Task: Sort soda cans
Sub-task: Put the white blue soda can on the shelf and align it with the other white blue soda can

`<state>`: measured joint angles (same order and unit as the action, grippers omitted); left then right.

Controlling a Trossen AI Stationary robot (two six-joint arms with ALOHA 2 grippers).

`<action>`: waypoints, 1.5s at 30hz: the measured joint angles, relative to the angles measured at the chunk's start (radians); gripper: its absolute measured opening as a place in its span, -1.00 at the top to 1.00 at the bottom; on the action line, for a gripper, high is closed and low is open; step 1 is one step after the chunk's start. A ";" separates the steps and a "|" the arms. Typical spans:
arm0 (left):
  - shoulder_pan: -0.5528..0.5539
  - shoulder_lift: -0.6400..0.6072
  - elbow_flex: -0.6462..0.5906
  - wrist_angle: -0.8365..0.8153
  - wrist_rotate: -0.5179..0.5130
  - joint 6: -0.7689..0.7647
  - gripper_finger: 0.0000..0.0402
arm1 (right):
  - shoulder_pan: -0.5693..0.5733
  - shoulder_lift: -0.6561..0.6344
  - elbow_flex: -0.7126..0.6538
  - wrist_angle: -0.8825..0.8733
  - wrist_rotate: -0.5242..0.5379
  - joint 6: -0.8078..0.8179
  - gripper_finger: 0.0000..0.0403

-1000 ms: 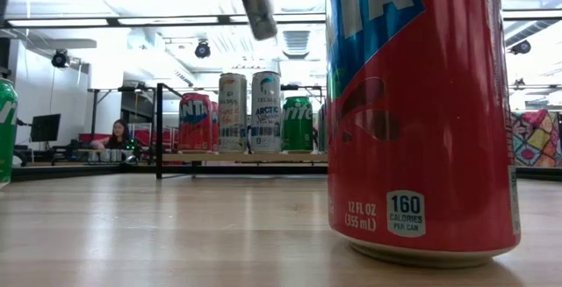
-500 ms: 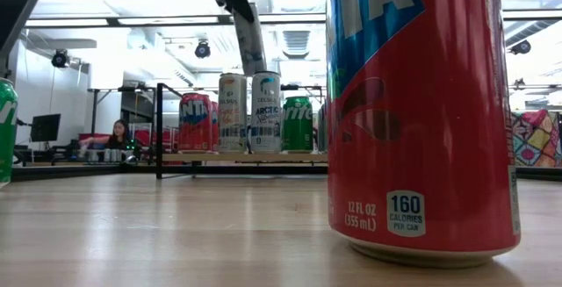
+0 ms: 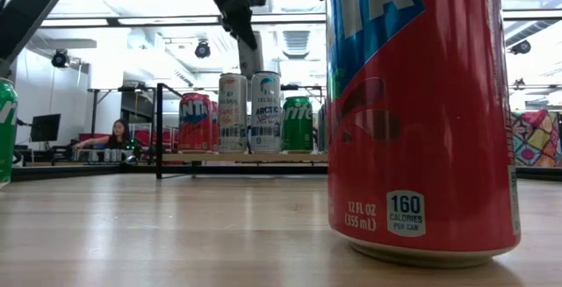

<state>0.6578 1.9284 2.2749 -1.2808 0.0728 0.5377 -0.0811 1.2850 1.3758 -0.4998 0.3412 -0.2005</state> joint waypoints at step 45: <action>0.019 0.161 -0.006 0.065 -0.001 -0.542 -0.21 | 0.000 0.004 0.000 -0.076 0.000 0.000 -0.63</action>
<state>0.6772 2.0895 2.2688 -1.2155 0.0715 -0.0038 -0.0811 1.2888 1.3758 -0.5759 0.3408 -0.2008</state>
